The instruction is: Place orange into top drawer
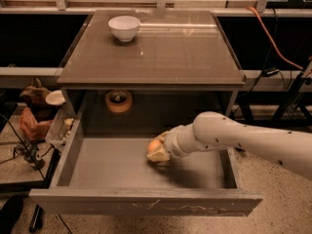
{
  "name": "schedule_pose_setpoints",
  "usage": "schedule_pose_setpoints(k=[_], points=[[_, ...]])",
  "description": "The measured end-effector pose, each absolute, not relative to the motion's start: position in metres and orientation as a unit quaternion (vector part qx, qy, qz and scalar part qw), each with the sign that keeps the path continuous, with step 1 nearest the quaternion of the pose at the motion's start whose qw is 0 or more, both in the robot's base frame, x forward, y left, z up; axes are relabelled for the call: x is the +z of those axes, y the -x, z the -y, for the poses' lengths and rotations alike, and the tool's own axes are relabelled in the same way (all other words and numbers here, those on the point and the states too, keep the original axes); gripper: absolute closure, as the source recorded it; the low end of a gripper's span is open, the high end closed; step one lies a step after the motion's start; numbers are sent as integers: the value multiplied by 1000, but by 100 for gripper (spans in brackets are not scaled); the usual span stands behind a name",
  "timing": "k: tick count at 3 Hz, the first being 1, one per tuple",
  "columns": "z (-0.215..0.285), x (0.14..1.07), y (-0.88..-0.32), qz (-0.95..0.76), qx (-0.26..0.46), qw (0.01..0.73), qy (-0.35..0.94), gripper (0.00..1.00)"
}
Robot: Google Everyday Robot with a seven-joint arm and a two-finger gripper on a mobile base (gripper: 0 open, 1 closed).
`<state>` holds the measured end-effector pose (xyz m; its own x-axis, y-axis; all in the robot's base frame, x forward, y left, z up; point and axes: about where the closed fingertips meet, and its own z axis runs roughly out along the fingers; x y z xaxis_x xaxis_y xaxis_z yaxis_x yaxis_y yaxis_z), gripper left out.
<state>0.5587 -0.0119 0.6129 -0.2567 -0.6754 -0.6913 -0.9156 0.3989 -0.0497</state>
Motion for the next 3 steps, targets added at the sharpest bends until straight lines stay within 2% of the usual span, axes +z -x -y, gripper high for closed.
schedule_pose_setpoints(k=[1,3], points=[[12,613,-559,-771,185,325,516,81],[12,613,-559,-771,185,325,516,35]])
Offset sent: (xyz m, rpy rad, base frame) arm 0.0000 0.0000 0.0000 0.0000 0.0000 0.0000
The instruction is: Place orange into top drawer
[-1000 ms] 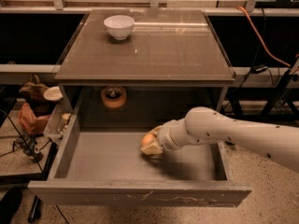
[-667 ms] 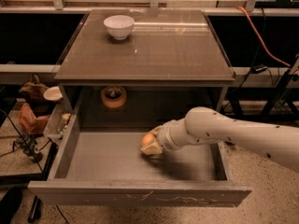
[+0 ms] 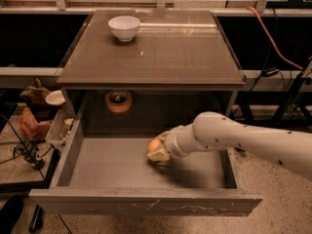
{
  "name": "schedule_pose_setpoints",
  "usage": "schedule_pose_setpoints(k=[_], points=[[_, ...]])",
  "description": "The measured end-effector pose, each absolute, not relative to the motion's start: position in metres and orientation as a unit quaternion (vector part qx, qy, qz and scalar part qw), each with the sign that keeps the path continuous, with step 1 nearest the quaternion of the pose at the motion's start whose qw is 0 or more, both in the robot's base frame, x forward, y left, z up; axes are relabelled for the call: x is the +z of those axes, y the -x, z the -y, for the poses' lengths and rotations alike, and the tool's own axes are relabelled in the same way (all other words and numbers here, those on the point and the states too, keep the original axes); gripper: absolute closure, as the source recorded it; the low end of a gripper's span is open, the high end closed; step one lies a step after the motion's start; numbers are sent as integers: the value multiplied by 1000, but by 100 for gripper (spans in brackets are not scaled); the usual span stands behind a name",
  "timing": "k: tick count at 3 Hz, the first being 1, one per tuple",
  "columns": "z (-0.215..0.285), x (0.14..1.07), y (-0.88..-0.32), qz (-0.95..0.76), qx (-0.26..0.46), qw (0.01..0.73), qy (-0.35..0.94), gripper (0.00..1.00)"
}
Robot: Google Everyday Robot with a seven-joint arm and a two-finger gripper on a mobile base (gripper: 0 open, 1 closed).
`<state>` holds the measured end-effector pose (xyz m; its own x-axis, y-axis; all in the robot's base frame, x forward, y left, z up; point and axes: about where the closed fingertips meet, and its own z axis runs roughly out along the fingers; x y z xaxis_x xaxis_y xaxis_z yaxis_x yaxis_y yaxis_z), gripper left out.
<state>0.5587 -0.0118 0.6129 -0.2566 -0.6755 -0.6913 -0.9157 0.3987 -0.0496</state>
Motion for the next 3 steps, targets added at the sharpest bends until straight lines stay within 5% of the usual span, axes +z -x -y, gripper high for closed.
schedule_pose_setpoints(k=[1,2,3], points=[[12,613,-559,-771,185,324,516,11],[12,613,-559,-771,185,324,516,0],[12,613,-559,-771,185,324,516,0]])
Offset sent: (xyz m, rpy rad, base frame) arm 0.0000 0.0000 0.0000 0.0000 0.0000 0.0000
